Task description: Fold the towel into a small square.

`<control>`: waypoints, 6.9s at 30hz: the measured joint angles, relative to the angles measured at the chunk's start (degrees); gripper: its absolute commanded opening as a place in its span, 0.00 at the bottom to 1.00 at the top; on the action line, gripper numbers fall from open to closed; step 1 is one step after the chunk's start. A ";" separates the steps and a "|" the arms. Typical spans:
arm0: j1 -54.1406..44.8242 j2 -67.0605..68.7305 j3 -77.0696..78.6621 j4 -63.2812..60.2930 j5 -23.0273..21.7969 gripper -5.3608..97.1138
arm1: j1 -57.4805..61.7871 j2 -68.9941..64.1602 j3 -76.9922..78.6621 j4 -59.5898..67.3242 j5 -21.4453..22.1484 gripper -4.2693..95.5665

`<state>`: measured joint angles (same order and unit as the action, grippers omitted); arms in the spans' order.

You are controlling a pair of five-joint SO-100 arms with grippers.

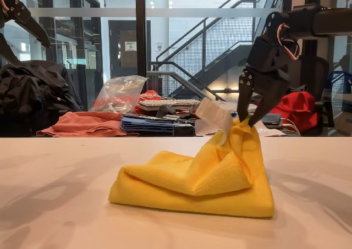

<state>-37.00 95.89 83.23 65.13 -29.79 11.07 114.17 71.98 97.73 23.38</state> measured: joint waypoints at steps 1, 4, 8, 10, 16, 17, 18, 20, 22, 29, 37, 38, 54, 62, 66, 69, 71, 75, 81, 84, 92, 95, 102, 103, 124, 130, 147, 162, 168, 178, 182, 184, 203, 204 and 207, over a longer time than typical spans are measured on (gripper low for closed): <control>0.53 -0.26 0.00 0.00 0.18 0.05 | 0.00 0.00 0.00 0.00 0.00 0.33; 0.88 -1.85 0.00 0.00 -0.26 0.05 | 0.00 0.00 0.00 0.00 0.00 0.33; 0.97 -5.71 0.09 0.00 -0.35 0.05 | 0.00 0.00 0.00 0.00 0.00 0.33; 1.14 -7.65 0.09 0.00 0.00 0.06 | 0.00 0.00 0.00 0.00 0.00 0.33; 1.49 -10.11 0.09 -0.18 0.35 0.11 | 0.00 0.00 0.00 0.00 0.00 0.33; 1.58 -10.11 0.09 -0.09 0.35 0.13 | 0.00 0.00 0.00 0.00 0.00 0.33; 1.76 -10.11 0.09 -0.26 0.35 0.16 | 0.00 0.00 0.00 0.00 0.00 0.33; 1.85 -10.11 0.09 -0.26 0.35 0.22 | 0.00 0.00 0.00 0.00 0.00 0.33; 1.85 -10.11 -1.14 -0.26 0.26 0.27 | 0.00 0.00 0.00 0.00 0.00 0.33; 7.03 -10.11 -9.40 0.97 -0.26 0.34 | 0.00 0.09 0.00 0.00 0.00 0.33; 13.97 -10.11 -9.84 0.97 -0.18 0.34 | 0.00 2.11 0.00 0.00 0.00 0.33; 13.54 -10.11 -9.84 0.97 -0.18 0.34 | 0.00 2.11 0.00 0.00 0.00 0.33; 8.35 -10.11 -9.84 3.34 -0.26 0.34 | 12.48 -0.26 0.18 0.00 -0.09 0.33; 8.17 -10.11 -9.84 4.22 0.35 0.34 | 34.19 -20.30 -0.44 -3.08 0.62 0.33; 12.04 -9.67 -9.84 4.22 0.35 0.34 | 36.83 -27.60 -5.63 -6.50 0.62 0.33; 13.97 -7.56 -9.76 4.22 0.35 0.34 | 38.14 -31.20 -9.23 -7.82 0.53 0.33; 15.21 -6.77 -9.76 4.22 0.35 0.34 | 39.37 -34.45 -10.55 -7.82 0.70 0.33; 17.49 -5.98 -9.76 4.22 0.00 0.34 | 40.25 -40.08 -14.41 -8.00 0.62 0.33; 24.61 -5.98 -9.76 4.22 0.09 0.34 | 42.89 -45.09 -22.85 -8.09 0.88 0.33; 27.25 -5.98 -9.76 4.22 -0.35 0.34 | 44.56 -48.52 -27.42 -8.09 0.70 0.33; 34.54 -2.64 -9.76 4.22 0.26 0.34 | 49.39 -59.94 -44.56 -9.67 0.62 0.33; 36.65 -1.76 -9.67 4.57 0.35 0.34 | 50.19 -64.95 -52.29 -13.71 0.70 0.33; 39.11 0.62 -9.67 8.88 0.44 0.34 | 51.68 -74.53 -60.38 -18.28 0.79 0.33; 39.11 0.70 -9.67 9.67 0.44 0.34 | 51.33 -74.88 -60.38 -17.75 0.79 0.33; 40.08 0.79 -9.67 10.99 0.44 0.34 | 53.00 -79.45 -61.00 -6.42 9.49 0.33; 39.55 0.79 -9.67 10.90 0.44 0.34 | 52.73 -81.56 -61.00 -6.06 9.14 0.33; 40.17 7.73 -9.67 10.99 0.44 0.34 | 50.71 -85.52 -61.00 -6.86 13.62 0.04; 37.44 8.44 -9.67 11.07 0.44 0.34 | 45.88 -78.75 -64.25 -6.68 14.85 0.06; 35.42 8.44 -9.67 11.07 0.44 0.34 | 39.64 -78.57 -65.74 -6.77 14.77 0.06; 33.66 8.44 -5.45 11.34 0.44 0.34 | 32.96 -78.93 -65.83 -7.91 14.77 0.07; 32.52 8.44 -1.05 11.25 0.53 0.34 | 31.82 -80.77 -66.18 -9.84 14.68 0.14; 32.26 8.53 -0.35 11.16 0.44 0.34 | 31.82 -81.39 -66.27 -10.37 14.50 0.21; 31.90 11.60 0.62 11.25 0.09 0.34 | 25.75 -83.32 -66.45 -10.99 13.71 0.45; 31.99 11.60 0.62 11.25 0.09 0.34 | 25.93 -82.35 -66.45 -10.81 12.57 0.45; 32.78 11.60 0.62 11.16 0.18 0.34 | 26.46 -77.08 -68.55 -10.37 8.00 0.45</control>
<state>-4.22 107.49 83.85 76.29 -29.62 37.53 37.09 3.43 87.36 31.38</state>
